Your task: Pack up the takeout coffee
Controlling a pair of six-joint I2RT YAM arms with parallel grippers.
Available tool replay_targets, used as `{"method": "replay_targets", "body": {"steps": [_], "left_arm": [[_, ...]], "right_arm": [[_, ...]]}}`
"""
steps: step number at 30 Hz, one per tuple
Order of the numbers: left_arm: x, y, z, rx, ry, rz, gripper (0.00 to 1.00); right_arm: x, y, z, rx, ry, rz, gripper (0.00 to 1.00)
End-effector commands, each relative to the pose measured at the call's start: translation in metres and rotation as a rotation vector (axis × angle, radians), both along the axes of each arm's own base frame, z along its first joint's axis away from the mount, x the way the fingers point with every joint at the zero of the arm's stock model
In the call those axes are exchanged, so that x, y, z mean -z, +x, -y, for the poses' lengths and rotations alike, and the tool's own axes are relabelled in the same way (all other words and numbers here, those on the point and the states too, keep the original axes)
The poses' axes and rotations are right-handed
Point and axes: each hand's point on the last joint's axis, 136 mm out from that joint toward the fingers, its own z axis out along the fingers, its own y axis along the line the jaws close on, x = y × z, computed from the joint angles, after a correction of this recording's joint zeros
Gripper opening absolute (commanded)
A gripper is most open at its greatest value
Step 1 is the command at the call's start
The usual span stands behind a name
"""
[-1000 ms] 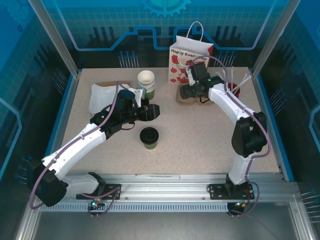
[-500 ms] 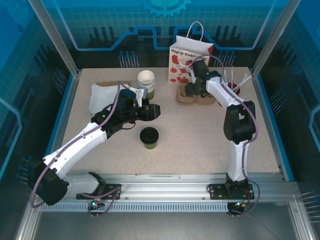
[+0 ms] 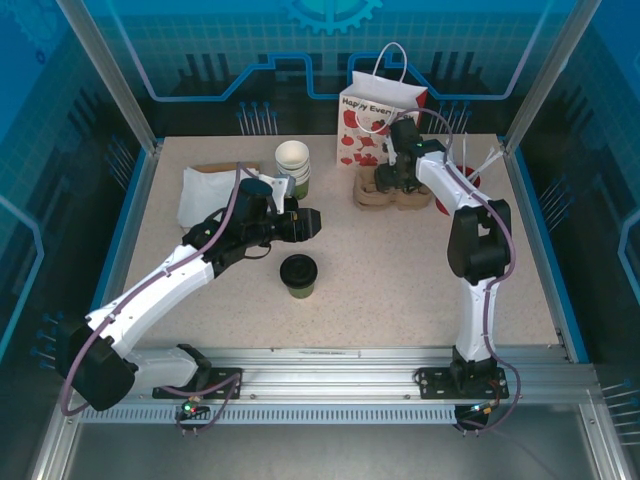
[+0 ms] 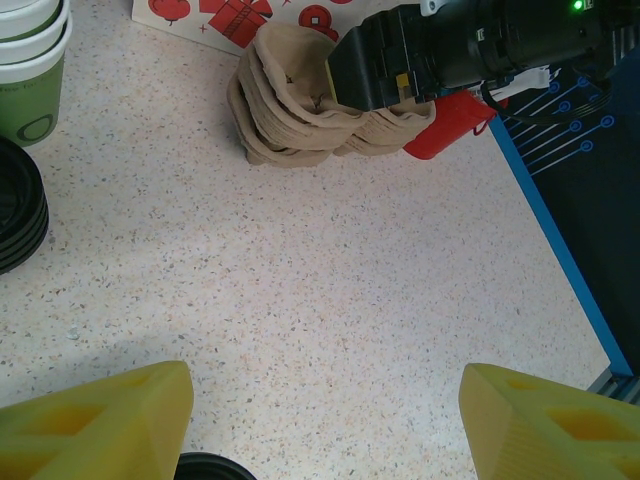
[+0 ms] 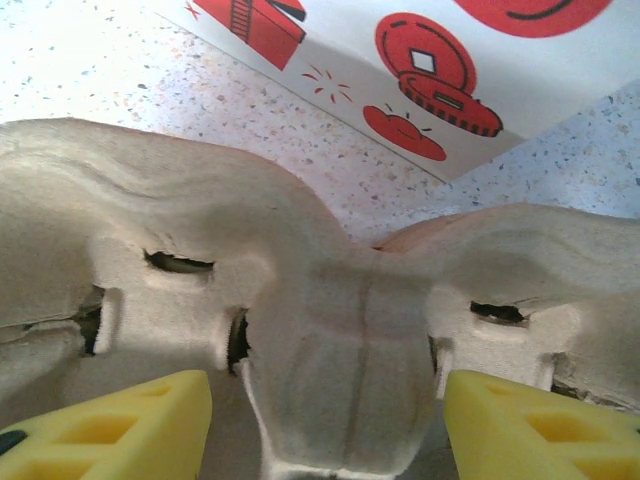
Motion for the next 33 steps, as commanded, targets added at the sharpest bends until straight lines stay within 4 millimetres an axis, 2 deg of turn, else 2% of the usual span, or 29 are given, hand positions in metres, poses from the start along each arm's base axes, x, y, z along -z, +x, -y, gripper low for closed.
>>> {"method": "replay_targets", "body": {"steps": [1, 4, 9, 13, 16, 33], "left_arm": [[-0.001, 0.000, 0.002, 0.018, 0.019, 0.011, 0.72], [0.000, 0.000, 0.003, 0.018, 0.020, 0.009, 0.72], [0.003, 0.000, 0.003, 0.020, 0.022, 0.003, 0.72], [0.004, -0.001, 0.003, 0.022, 0.023, -0.001, 0.72], [0.003, -0.001, 0.003, 0.021, 0.023, 0.001, 0.73], [0.007, -0.004, 0.002, 0.027, 0.025, -0.004, 0.72]], "right_arm": [[0.007, 0.000, 0.010, 0.021, 0.013, -0.030, 0.66], [0.009, 0.001, 0.010, 0.020, 0.026, -0.038, 0.66], [0.015, 0.001, 0.008, 0.013, 0.044, -0.054, 0.58], [0.014, 0.002, 0.006, 0.013, 0.059, -0.054, 0.50], [0.011, 0.002, 0.005, 0.011, 0.065, -0.049, 0.48], [-0.035, -0.002, 0.001, -0.010, 0.039, 0.016, 0.49]]}}
